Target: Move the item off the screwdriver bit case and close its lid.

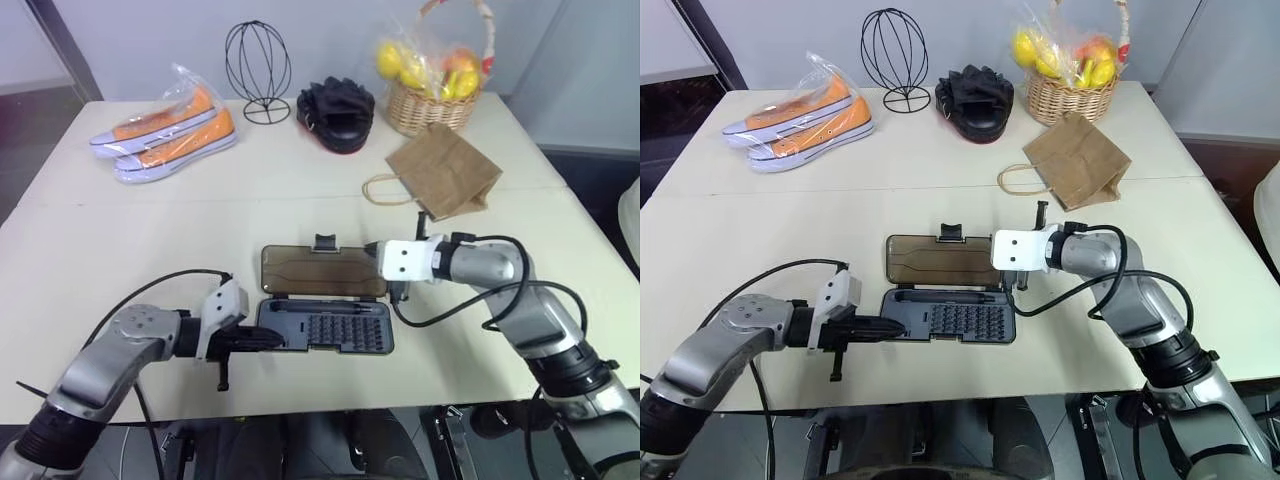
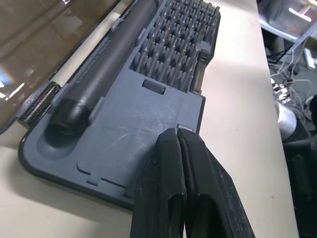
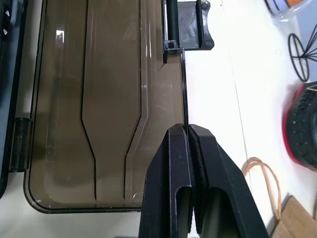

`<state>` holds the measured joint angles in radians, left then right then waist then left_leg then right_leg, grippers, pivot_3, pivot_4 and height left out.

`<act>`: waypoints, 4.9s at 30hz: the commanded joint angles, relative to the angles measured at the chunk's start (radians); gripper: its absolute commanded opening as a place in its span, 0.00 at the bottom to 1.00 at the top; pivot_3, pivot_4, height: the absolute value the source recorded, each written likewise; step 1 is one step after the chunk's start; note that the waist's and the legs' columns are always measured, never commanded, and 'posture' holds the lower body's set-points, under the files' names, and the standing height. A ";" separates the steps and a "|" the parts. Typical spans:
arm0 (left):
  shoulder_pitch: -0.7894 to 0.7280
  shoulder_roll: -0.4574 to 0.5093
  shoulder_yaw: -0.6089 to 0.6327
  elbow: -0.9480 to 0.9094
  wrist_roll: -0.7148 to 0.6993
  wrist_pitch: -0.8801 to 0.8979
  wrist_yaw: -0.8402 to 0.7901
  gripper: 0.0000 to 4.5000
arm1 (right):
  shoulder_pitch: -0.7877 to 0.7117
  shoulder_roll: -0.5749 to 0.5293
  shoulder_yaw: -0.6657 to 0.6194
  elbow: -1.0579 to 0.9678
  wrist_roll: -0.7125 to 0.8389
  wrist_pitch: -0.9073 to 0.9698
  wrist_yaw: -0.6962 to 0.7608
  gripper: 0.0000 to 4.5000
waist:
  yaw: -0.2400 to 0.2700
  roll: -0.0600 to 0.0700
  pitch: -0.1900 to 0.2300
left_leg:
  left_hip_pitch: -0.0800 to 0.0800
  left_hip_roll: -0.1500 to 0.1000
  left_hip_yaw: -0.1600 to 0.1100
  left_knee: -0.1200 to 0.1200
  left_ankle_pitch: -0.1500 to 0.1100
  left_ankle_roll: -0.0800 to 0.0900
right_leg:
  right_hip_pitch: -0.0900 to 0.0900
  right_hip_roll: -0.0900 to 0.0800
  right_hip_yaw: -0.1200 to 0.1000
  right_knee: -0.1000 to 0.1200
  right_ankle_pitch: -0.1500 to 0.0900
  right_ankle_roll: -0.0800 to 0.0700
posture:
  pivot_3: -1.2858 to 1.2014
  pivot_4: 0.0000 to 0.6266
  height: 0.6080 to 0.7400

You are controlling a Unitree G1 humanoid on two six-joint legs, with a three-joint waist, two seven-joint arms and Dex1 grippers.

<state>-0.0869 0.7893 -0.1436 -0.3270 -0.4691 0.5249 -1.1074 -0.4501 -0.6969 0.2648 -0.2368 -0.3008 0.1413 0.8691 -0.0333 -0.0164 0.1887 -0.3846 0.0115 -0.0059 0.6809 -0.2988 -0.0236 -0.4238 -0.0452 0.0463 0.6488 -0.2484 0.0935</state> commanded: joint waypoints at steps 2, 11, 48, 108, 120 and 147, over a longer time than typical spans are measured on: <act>0.006 -0.001 0.016 -0.038 -0.043 0.050 -0.001 0.01 | 0.005 -0.024 -0.041 -0.040 -0.009 -0.008 -0.024 0.00 | 0.000 0.000 0.000 | 0.000 0.000 0.000 0.000 0.000 0.000 | 0.000 0.000 0.000 0.000 0.000 0.000 | 0.52 0.24 1.00; -0.012 0.050 0.136 -0.195 -0.255 0.186 -0.022 0.01 | 0.009 -0.040 -0.032 -0.027 -0.003 -0.048 -0.027 0.00 | -0.003 -0.001 0.001 | -0.002 0.001 0.000 0.000 0.000 0.000 | -0.001 0.000 0.000 0.000 0.000 0.000 | 0.52 0.24 1.00; -0.558 -0.236 -0.001 0.758 0.180 -0.294 -0.072 0.01 | 0.003 -0.052 -0.039 -0.087 -0.015 -0.074 -0.024 0.00 | 0.019 -0.002 0.001 | -0.006 -0.003 0.001 0.001 0.000 0.000 | -0.004 0.001 -0.002 -0.001 0.001 0.003 | 0.52 0.24 1.00; -0.747 -0.407 -0.268 0.993 0.420 -0.626 -0.398 0.00 | 0.441 0.037 0.182 -0.579 0.515 0.639 -0.264 0.01 | 0.020 -0.006 -0.001 | -0.007 -0.003 -0.001 0.004 -0.002 0.004 | -0.002 0.002 -0.002 -0.001 0.000 0.003 | 0.52 0.24 1.00; -0.709 -0.455 -0.299 0.922 0.441 -0.617 -0.456 0.00 | 0.332 0.042 0.245 -0.438 0.168 0.509 -0.457 0.01 | 0.020 -0.005 -0.002 | -0.006 -0.003 -0.001 0.004 -0.002 0.004 | -0.002 0.002 -0.002 -0.001 0.000 0.003 | 0.52 0.24 1.00; -0.127 0.332 0.490 0.042 -0.178 0.207 -0.372 0.95 | 0.679 -0.401 -0.934 -0.350 1.061 0.665 0.452 1.00 | 0.027 -0.004 0.000 | -0.002 0.002 -0.002 0.002 -0.005 0.008 | 0.002 -0.001 -0.002 -0.003 -0.002 0.003 | 0.52 0.24 1.00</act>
<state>-0.2254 1.1168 0.2690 -0.2271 -0.6176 0.7079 -1.5234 0.2401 -1.0857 -0.6534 -0.6014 0.7593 0.8397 1.2932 -0.0065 -0.0208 0.1885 -0.3867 0.0137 -0.0074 0.6837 -0.3032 -0.0159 -0.4211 -0.0463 0.0436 0.6461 -0.2519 0.0953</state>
